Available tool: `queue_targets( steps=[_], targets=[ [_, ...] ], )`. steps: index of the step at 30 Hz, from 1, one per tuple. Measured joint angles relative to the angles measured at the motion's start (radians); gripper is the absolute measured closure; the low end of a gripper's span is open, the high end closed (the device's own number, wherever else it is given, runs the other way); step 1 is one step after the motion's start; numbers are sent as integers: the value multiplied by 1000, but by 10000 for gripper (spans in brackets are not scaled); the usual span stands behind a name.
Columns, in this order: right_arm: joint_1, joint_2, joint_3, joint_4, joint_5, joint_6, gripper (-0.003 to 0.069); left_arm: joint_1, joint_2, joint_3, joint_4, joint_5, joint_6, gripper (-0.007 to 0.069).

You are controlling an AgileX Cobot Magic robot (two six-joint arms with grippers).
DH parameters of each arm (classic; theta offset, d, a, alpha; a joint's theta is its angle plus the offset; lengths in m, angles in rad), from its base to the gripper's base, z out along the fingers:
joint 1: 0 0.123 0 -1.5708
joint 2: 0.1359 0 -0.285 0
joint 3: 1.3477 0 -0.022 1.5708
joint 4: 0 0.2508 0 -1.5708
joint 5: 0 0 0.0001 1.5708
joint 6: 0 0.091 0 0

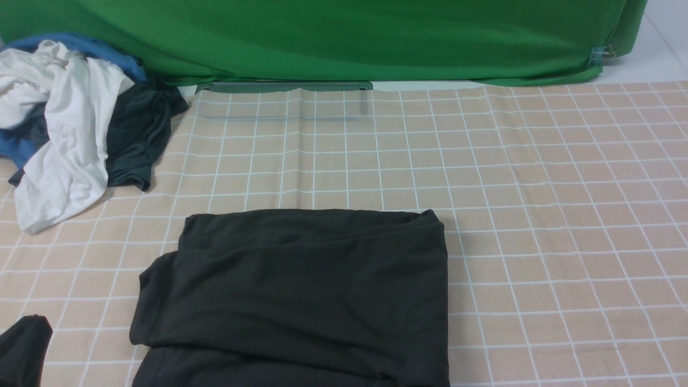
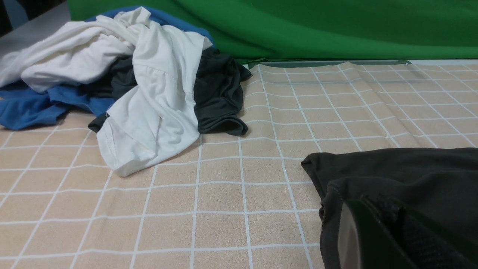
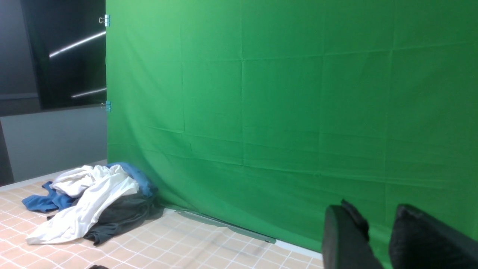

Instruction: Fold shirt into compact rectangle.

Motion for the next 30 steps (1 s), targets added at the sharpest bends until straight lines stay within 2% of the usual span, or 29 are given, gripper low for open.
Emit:
queue_targets(
  steps=[9,11,15,17,19,25,29,30],
  targets=[
    [0,0,0,12,-8,3,420,0,0,0,0,0,0,606],
    [0,0,0,108,-28,-48,420,0,0,0,0,0,0,606],
    [0,0,0,366,-81,-300,420,0,0,0,0,0,0,606],
    [0,0,0,459,-104,-389,420,0,0,0,0,0,0,606],
    [0,0,0,506,-115,-417,420,0,0,0,0,0,0,606],
    [-3,0,9,535,-129,-430,420,0,0,0,0,0,0,606],
    [-103,1,72,536,-155,-438,420,0,0,0,0,0,0,606],
    [-174,1,108,536,-161,-438,420,0,0,0,0,0,0,606]
  ],
)
